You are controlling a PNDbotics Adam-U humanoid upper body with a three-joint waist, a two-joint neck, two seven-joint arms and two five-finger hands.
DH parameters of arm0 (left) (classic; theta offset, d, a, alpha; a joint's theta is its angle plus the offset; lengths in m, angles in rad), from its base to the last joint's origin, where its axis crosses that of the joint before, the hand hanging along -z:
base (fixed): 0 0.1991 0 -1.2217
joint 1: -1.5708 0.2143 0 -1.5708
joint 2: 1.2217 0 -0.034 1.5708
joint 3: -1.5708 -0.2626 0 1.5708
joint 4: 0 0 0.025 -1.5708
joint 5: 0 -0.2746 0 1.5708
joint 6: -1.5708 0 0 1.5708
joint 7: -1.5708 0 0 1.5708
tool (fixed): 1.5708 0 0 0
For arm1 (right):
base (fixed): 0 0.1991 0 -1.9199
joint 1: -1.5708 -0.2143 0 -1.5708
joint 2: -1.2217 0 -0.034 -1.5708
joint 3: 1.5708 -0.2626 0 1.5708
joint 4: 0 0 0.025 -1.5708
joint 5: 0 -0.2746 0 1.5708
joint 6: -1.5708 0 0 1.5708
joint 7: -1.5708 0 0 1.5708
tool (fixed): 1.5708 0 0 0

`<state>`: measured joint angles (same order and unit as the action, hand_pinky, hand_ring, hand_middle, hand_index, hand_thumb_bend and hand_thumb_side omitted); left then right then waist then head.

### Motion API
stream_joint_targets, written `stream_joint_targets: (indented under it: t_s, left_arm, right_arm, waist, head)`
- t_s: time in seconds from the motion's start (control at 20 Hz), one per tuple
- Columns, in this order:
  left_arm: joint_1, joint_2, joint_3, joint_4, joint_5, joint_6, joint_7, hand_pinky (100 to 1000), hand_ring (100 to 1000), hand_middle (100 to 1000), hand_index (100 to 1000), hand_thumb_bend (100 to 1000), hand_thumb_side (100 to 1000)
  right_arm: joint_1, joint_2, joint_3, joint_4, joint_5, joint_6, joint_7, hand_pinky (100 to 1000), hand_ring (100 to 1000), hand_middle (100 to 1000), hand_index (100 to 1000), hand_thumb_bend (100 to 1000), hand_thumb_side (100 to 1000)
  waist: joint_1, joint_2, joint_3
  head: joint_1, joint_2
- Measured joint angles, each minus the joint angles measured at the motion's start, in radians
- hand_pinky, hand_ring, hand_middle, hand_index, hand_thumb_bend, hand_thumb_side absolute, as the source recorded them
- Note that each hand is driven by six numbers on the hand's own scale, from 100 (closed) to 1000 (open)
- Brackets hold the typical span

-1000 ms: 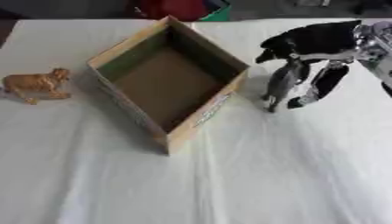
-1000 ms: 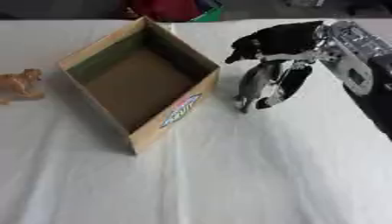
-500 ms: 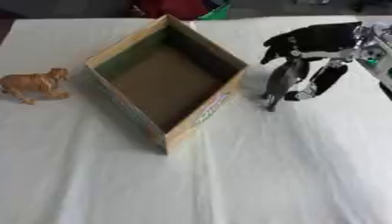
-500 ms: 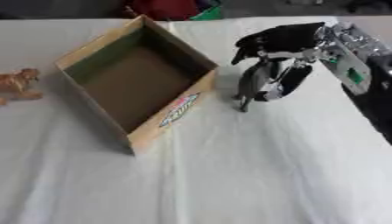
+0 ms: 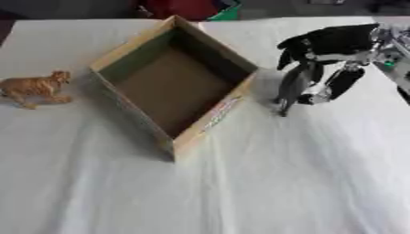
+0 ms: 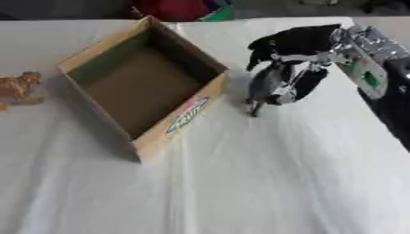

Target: Pick up objects on the table and place them in the box.

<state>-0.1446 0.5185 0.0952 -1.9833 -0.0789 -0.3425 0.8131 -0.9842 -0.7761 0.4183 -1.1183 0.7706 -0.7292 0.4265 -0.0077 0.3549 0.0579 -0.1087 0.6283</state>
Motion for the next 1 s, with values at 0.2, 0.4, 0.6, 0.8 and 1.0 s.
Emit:
stream_joint_targets:
  t_s: [0.2, 0.4, 0.6, 0.8, 1.0]
  left_arm:
    - [0.0, 0.0, 0.0, 0.0, 0.0, 0.001, 0.003, 569, 708, 776, 843, 100, 849]
    - [0.0, -0.001, 0.0, 0.0, 0.0, 0.002, 0.003, 569, 708, 776, 843, 100, 849]
    - [0.0, -0.001, 0.0, 0.0, 0.0, 0.002, 0.003, 569, 708, 776, 843, 100, 849]
    - [0.0, -0.001, 0.0, 0.0, 0.0, 0.002, 0.003, 569, 708, 776, 843, 100, 849]
    - [0.0, -0.008, 0.0, 0.0, 0.0, 0.003, 0.005, 568, 708, 774, 842, 100, 837]
  right_arm:
    - [0.0, 0.012, -0.002, 0.013, 0.001, -0.003, -0.003, 842, 1000, 623, 668, 100, 271]
    - [0.004, 0.022, -0.001, 0.02, -0.011, -0.01, -0.01, 838, 1000, 612, 657, 100, 262]
    - [0.007, 0.023, 0.001, 0.021, -0.016, -0.012, -0.012, 838, 1000, 612, 657, 100, 262]
    - [0.007, 0.024, 0.001, 0.023, -0.017, -0.012, -0.012, 835, 1000, 606, 652, 100, 257]
    - [0.007, 0.031, -0.015, 0.026, -0.037, -0.021, -0.021, 463, 1000, 119, 131, 100, 100]
  waist:
    - [0.0, 0.001, 0.001]
    - [0.0, 0.003, 0.003]
    - [0.0, 0.003, 0.003]
    - [0.0, 0.003, 0.003]
    - [-0.001, 0.003, 0.002]
  head:
    - [0.0, -0.005]
    - [-0.001, -0.005]
    - [-0.001, -0.005]
    - [-0.003, -0.005]
    - [-0.003, -0.005]
